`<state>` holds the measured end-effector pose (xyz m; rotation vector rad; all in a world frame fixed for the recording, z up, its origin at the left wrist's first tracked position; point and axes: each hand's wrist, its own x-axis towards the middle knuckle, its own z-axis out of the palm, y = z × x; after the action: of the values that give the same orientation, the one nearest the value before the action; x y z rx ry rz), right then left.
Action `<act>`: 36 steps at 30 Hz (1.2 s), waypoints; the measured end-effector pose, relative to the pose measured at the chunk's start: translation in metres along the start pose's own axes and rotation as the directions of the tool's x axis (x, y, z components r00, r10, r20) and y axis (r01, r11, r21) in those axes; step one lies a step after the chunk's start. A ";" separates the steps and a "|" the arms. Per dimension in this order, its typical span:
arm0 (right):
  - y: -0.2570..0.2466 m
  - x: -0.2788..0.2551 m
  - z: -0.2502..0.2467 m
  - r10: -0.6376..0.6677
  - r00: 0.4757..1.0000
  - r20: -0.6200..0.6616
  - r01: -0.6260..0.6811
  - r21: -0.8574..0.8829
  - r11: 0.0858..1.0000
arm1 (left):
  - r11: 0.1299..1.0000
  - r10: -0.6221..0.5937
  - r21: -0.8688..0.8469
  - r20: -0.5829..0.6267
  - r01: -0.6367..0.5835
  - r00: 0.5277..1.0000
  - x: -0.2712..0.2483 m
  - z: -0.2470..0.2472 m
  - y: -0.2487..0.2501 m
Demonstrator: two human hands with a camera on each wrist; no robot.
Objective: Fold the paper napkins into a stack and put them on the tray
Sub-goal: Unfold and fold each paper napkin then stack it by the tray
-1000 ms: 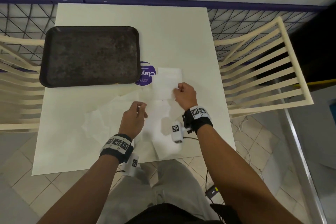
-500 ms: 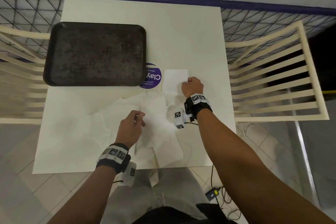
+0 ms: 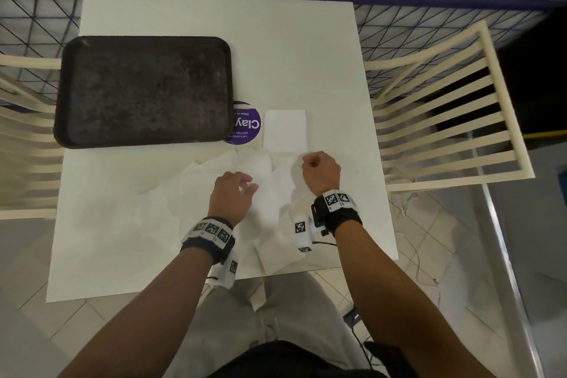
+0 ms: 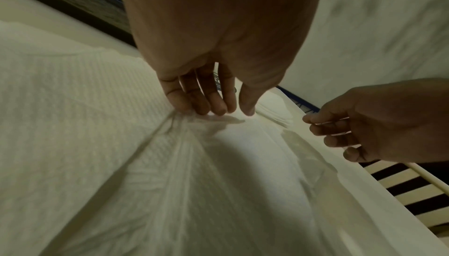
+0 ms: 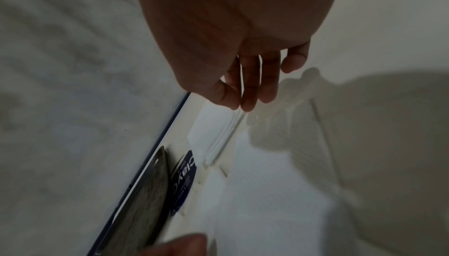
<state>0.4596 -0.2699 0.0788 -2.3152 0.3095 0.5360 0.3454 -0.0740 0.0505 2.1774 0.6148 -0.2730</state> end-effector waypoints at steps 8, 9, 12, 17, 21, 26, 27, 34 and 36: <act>0.044 -0.048 0.012 0.139 0.988 0.073 -0.117 -0.245 0.962 | 0.982 -0.053 0.179 -0.017 0.055 0.998 0.002 0.006 0.011; 0.047 -0.051 0.013 0.152 0.984 0.091 -0.125 -0.251 0.960 | 0.978 -0.058 0.200 -0.015 0.060 0.998 0.002 0.006 0.013; 0.053 -0.058 0.017 0.170 0.975 0.144 -0.134 -0.233 0.963 | 0.965 -0.064 0.256 -0.004 0.063 0.998 0.004 0.008 0.014; 0.055 -0.065 0.020 0.173 0.969 0.175 -0.142 -0.177 0.974 | 0.983 0.009 0.184 -0.011 -0.007 1.000 0.000 0.007 0.014; 0.054 -0.067 0.022 0.167 0.968 0.190 -0.140 -0.149 0.979 | 1.000 -0.004 0.012 0.011 0.003 1.000 -0.005 0.008 0.011; 0.054 -0.070 0.026 0.143 0.974 0.176 -0.120 -0.136 0.983 | 0.994 -0.057 -0.090 0.060 0.062 0.997 -0.005 0.012 0.012; 0.053 -0.071 0.027 0.140 0.974 0.175 -0.117 -0.136 0.984 | 0.995 -0.055 -0.084 0.064 0.061 0.996 -0.006 0.013 0.013; 0.056 -0.075 0.029 0.126 0.974 0.190 -0.105 -0.115 0.988 | 0.998 -0.023 -0.065 0.036 0.026 0.999 -0.013 0.012 0.017; 0.058 -0.075 0.029 0.128 0.973 0.192 -0.108 -0.112 0.988 | 0.994 -0.019 -0.103 0.032 0.022 0.999 -0.016 0.010 0.020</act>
<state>0.3635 -0.2855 0.0602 -2.3264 0.3324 0.8537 0.3422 -0.0976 0.0637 2.0649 0.6211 -0.2793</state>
